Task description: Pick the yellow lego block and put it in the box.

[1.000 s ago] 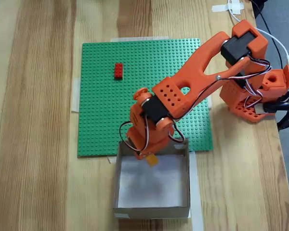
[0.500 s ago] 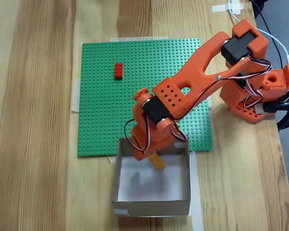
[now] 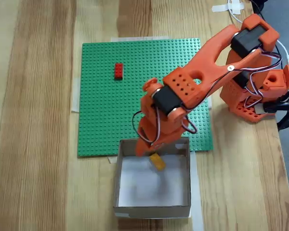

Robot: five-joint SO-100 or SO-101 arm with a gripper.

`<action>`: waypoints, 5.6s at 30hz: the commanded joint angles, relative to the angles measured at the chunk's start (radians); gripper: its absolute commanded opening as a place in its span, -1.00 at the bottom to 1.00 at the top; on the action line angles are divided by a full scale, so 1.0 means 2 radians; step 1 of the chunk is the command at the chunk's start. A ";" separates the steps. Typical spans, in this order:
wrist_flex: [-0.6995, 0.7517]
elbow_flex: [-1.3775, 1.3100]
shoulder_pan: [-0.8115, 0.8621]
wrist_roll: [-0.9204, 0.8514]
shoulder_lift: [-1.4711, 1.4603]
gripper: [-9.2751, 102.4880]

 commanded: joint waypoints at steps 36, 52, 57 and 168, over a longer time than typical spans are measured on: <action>-0.040 0.095 0.086 -0.022 0.235 -0.31; -0.171 0.350 0.244 -0.095 0.463 -0.42; -0.206 0.421 0.257 -0.091 0.531 -0.44; -0.251 0.756 0.255 -0.090 0.864 -0.85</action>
